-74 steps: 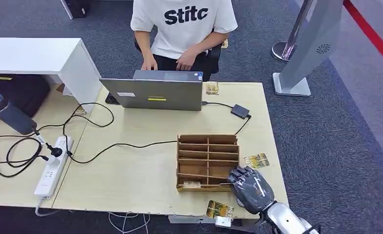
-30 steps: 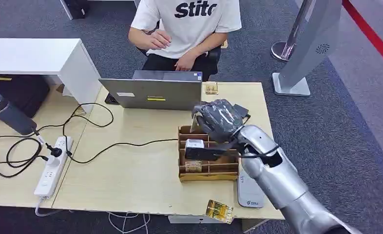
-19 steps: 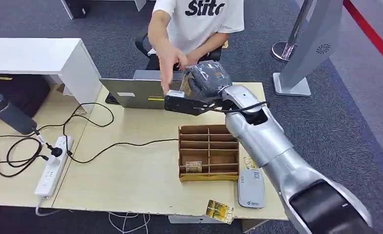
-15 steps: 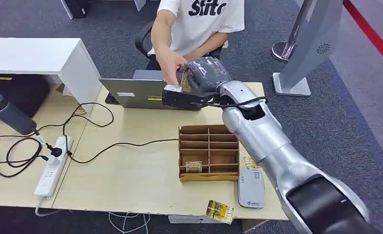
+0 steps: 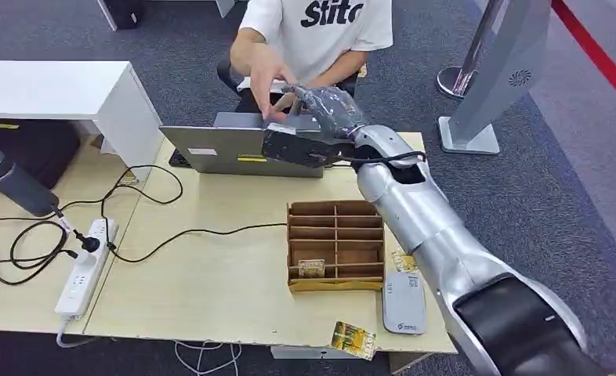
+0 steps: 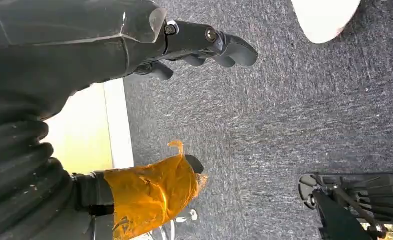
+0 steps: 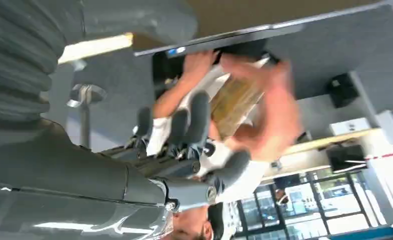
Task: Pass the card to the sensor for recognition and then transmit it.
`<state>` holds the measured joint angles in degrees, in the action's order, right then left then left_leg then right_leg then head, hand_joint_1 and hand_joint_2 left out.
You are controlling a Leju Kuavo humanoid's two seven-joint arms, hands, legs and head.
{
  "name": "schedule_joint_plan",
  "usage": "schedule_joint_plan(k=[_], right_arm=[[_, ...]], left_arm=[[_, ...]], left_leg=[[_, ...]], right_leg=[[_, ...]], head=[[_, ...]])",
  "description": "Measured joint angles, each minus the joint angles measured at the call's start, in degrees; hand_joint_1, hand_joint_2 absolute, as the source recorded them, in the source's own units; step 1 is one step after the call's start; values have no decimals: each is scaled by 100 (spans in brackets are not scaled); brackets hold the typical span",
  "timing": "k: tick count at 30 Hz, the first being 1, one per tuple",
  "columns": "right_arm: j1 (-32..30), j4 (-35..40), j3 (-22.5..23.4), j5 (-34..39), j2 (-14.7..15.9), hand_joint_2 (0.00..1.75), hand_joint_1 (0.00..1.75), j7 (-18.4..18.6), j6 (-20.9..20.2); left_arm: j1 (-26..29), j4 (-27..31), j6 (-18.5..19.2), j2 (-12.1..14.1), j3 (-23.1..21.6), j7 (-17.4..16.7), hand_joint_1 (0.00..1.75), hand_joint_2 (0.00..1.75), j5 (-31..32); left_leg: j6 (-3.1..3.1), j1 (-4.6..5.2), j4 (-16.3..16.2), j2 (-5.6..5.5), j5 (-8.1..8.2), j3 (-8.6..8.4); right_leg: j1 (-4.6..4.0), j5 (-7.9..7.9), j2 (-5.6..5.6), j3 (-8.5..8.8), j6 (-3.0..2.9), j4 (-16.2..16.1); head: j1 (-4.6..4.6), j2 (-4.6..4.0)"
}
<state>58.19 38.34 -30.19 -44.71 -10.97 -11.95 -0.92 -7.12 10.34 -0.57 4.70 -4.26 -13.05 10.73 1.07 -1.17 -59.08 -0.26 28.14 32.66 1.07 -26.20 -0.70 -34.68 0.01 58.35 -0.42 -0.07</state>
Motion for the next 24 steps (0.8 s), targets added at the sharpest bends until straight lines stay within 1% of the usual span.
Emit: schedule_joint_plan(k=[3, 7, 9, 11, 14, 16, 17, 18, 20, 21, 23, 24], right_arm=[[-63, 2, 338, 406, 83, 175, 0, -215, -75], [-150, 0, 860, 1047, 289, 175, 0, -399, -169], [-201, -15, 1289, 1602, 428, 175, 0, -479, -253], [-247, -53, 1717, 2101, 584, 175, 0, -569, -433], [-350, -179, 2565, 2990, 830, 175, 0, -731, -729], [-465, -308, 3125, 3692, 1063, 175, 0, -866, -1100], [-528, -372, 3401, 4082, 1133, 175, 0, -881, -1258], [-598, -468, 3764, 4600, 1271, 175, 0, -890, -1468], [-773, -700, 4592, 5614, 1478, 175, 0, -824, -1944], [-888, -774, 4883, 5953, 1559, 175, 0, -785, -2148], [-1223, -980, 5693, 6763, 1850, 175, 0, -728, -2711], [-1445, -1069, 5978, 6992, 1977, 175, 0, -684, -2906]], left_arm=[[8, 0, -7, 2, 0, 0, 0, 175, -2], [23, -2, -11, 7, 0, 0, 0, 175, -20], [33, -2, -11, 9, 0, 0, 0, 175, -35], [55, -2, -11, 13, 0, 0, 0, 175, -44], [92, -2, -13, 13, 0, 0, 0, 175, -61], [101, -2, -13, 13, 0, 0, 0, 175, -63], [102, -2, -11, 13, 0, 0, 0, 175, -68], [103, -2, -11, 13, 0, 0, 0, 175, -74], [99, -2, -13, 11, 0, 0, 0, 175, -77], [98, -2, -15, 11, 0, 0, 0, 175, -77], [119, -2, -50, 9, 0, 0, 0, 175, -81], [130, -4, -68, 9, 0, 0, 0, 175, -100]], left_leg=[[0, 1, 0, -3, 0, 1], [0, 3, -2, -3, 0, 1], [-1, 3, -3, -7, 0, 1], [-1, 3, -4, -12, 1, 2], [-5, 4, -4, -17, 3, 2], [-8, 4, -5, -21, 5, 3], [-12, 4, -5, -22, 8, 2], [-13, 4, -6, -22, 9, 3], [-15, 4, -7, -37, 10, 3], [-16, 4, -8, -43, 11, 2], [-19, 4, -6, -58, 13, 4], [-20, 3, -5, -57, 18, 0]], right_leg=[[0, 0, 2, 1, 0, -1], [0, 1, 3, 2, 1, -4], [1, 1, 6, 2, 1, -6], [1, 1, 9, 4, 2, -8], [1, 1, 11, 5, 2, -9], [1, 0, 17, 7, 2, -10], [1, 0, 19, 5, 3, -12], [1, 0, 19, 8, 3, -11], [1, -3, 31, 11, 5, -16], [0, -6, 38, 12, 10, -18], [0, -10, 53, 19, 15, -19], [-1, -13, 52, 24, 19, -24]], head=[[0, 0], [2, 0], [0, 0], [0, 0], [2, 0], [2, 0], [0, 0], [2, 0], [-2, 0], [2, 0], [4, 0], [-2, 0]])
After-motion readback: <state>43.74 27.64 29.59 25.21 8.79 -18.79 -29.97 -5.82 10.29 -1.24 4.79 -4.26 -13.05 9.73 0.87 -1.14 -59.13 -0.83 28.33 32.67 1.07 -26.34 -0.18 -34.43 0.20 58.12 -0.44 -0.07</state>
